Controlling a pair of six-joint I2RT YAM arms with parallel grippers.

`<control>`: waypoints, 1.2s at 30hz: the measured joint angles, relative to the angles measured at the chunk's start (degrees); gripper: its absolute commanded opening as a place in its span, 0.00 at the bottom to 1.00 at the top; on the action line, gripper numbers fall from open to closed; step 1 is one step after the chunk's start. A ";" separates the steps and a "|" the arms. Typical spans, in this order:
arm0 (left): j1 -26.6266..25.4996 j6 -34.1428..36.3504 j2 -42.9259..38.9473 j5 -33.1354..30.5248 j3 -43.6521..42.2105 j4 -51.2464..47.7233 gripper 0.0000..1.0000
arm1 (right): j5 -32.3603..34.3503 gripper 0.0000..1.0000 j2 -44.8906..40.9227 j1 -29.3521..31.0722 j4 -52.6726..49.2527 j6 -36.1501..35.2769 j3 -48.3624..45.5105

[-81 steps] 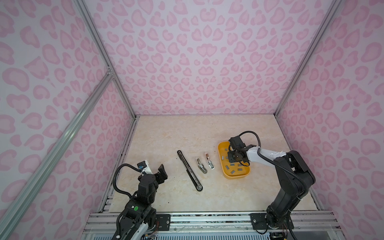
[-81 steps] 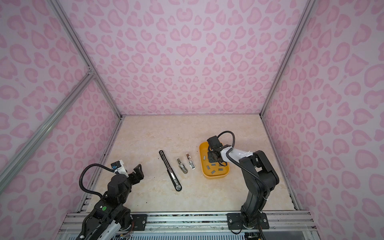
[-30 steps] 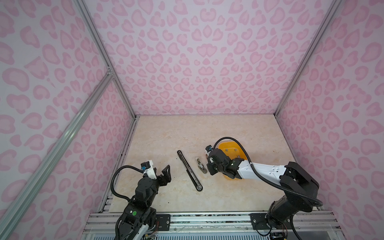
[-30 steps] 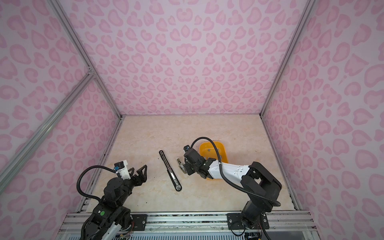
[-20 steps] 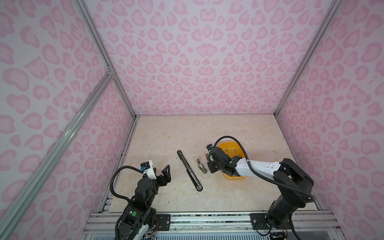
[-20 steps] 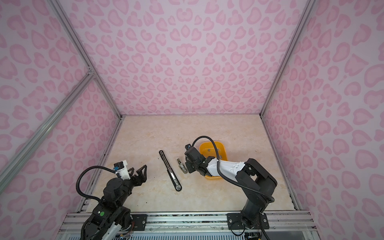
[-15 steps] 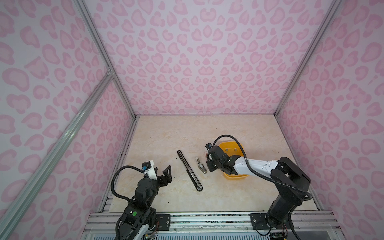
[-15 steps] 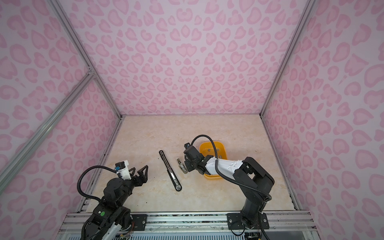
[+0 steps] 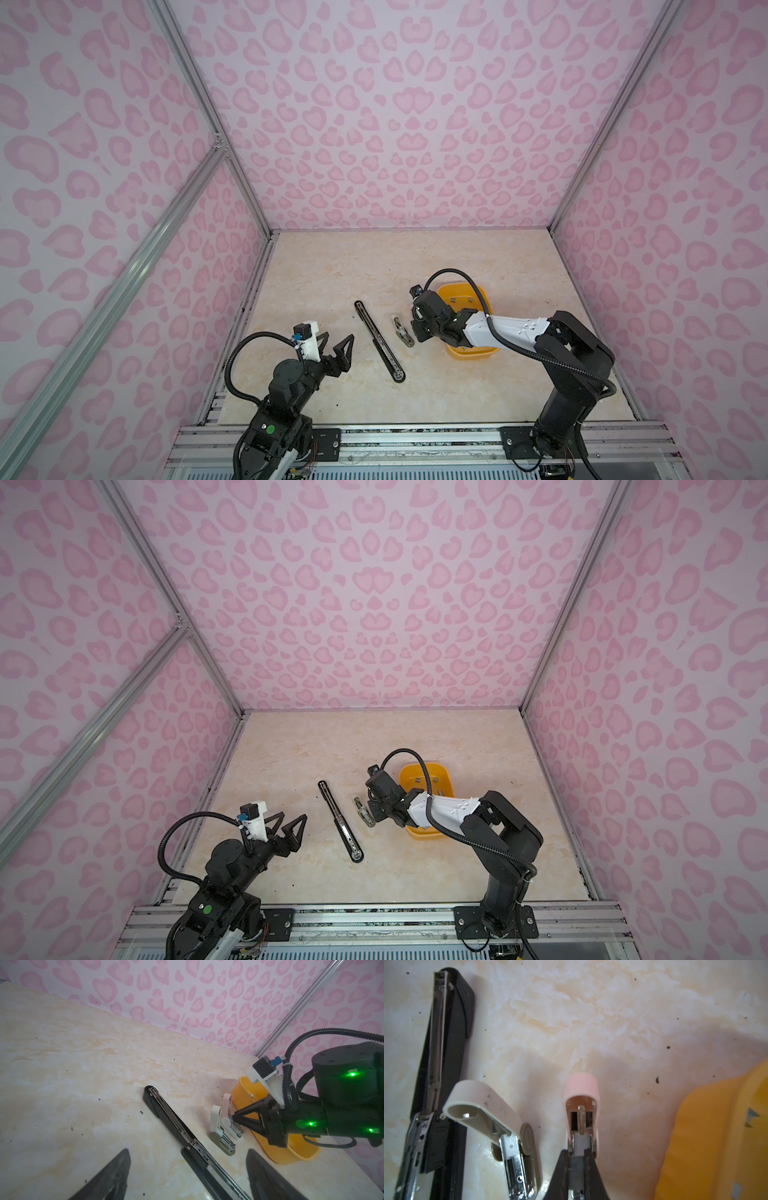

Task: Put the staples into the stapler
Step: 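Lower the staple strip into the pink stapler's channel with the right gripper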

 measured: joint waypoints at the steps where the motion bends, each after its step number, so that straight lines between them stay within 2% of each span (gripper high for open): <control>1: 0.00 -0.02 0.59 0.00 0.00 0.04 0.86 | -0.02 0.00 0.26 -0.24 -0.02 0.02 0.09; 20: 0.00 -0.28 -2.10 -1.55 0.02 -0.11 0.85 | -0.81 0.00 -0.61 -0.42 -0.98 1.03 -0.61; 36: 0.00 -0.70 -2.84 -2.60 0.02 -0.50 0.85 | 1.73 0.00 -0.81 0.98 -1.27 2.21 -0.74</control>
